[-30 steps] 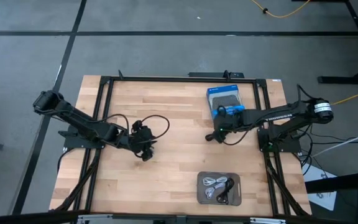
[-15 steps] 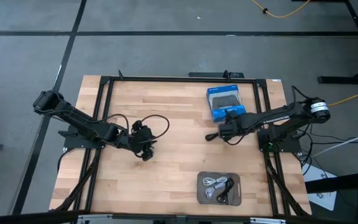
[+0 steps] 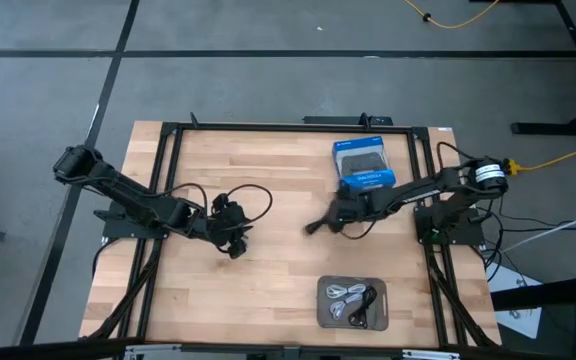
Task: Pick and place USB-C Cables
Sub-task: Put the right black charger cable into the black bin
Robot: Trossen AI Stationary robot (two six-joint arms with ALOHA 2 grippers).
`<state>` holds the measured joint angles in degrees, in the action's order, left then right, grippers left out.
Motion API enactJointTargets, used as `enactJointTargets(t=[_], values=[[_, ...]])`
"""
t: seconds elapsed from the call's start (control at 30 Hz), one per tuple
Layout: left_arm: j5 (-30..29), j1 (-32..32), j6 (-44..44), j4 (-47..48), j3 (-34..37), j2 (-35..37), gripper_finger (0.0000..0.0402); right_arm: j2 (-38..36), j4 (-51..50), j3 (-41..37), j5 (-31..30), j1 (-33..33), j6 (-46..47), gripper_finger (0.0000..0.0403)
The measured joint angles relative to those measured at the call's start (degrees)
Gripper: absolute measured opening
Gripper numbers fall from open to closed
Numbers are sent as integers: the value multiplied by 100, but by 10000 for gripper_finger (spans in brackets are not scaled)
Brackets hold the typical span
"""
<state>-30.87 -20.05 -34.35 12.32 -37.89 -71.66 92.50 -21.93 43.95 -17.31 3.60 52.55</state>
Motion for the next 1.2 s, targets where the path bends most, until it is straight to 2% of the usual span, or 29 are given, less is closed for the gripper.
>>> enactJointTargets(t=[0.07, 0.13, 0.23, 0.33, 0.43, 0.57, 0.63, 0.77, 0.9, 1.07, 1.2], values=[[0, 0, 0, 0, 0, 0, 87, -100, 646, -3, 385, 104, -574, 145], [0, -2, 0, 0, 0, -2, 87, -242, 1110, 1, 435, 190, -814, 145], [2, -2, -9, -12, 0, -2, 87, -491, 1146, -1, 304, 255, -937, 145], [14, -1, -117, -319, 0, -36, 87, -751, 1081, -3, 438, 338, -976, 145], [274, 65, 13, -1145, 0, -279, 87, -1021, 1055, -3, 595, 366, -1361, 145], [553, 194, 365, -2812, -38, -1017, 87, -1515, 832, -3, 557, 320, -1556, 145], [625, 303, 507, -3103, -243, -1464, 86, -1817, 596, -3, 395, 298, -1562, 145], [1072, 565, 549, -2686, -860, -2291, 86, -2465, -71, -3, -172, 297, -1591, 145], [1567, 831, 224, -1577, -1570, -2837, 86, -3051, -898, -3, -464, 302, -1331, 145], [1580, 973, 530, -201, -2382, -2989, 86, -3449, -1552, -3, -469, 383, -1103, 145], [1682, 964, 1247, 300, -2786, -3062, 86, -3532, -1899, -3, -467, 422, -1107, 145]])
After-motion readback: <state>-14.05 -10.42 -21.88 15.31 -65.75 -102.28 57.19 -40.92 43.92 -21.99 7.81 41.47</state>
